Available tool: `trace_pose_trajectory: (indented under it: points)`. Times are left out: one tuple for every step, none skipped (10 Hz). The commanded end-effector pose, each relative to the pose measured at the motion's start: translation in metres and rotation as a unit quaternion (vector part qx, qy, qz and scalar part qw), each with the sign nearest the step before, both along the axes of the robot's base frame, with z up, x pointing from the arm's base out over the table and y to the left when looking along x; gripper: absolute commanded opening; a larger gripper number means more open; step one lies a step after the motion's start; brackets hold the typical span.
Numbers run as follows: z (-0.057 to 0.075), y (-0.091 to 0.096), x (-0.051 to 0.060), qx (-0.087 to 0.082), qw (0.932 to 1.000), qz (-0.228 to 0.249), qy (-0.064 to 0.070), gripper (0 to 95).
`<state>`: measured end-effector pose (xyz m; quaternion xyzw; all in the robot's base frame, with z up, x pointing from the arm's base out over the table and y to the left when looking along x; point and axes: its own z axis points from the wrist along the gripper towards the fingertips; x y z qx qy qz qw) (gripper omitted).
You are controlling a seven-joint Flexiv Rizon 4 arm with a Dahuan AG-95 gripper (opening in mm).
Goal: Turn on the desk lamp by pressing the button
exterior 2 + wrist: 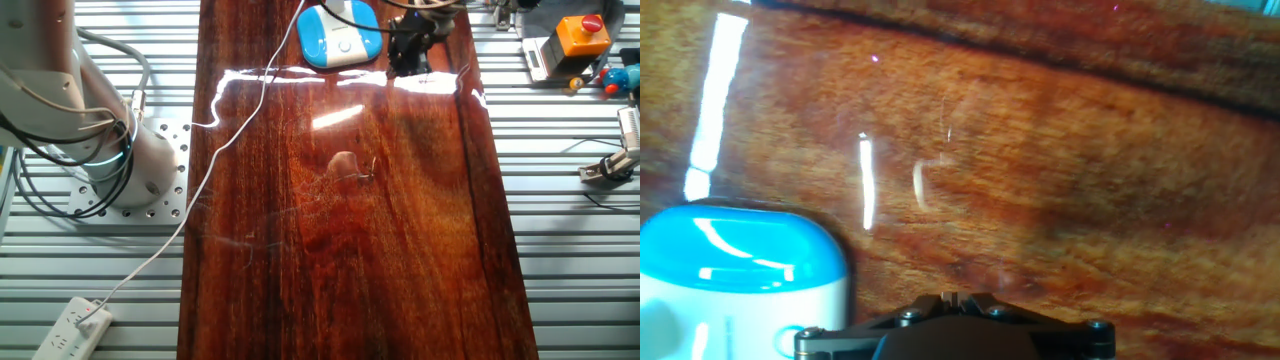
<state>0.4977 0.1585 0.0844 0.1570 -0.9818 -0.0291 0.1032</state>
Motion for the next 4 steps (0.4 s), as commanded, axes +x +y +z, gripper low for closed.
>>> trace_pose_trajectory:
  points:
    - [0.0006,-0.0012,-0.0012,0.001,1.0000,0.000,-0.002,0.0]
    - [0.0004,-0.0013,-0.0011,0.001,1.0000,0.000,-0.002,0.0]
    - [0.0004,-0.0013,-0.0010,0.002,1.0000,0.001,-0.002,0.0]
    - [0.0004,-0.0013,-0.0010,0.003,1.0000,0.005,-0.002,0.0]
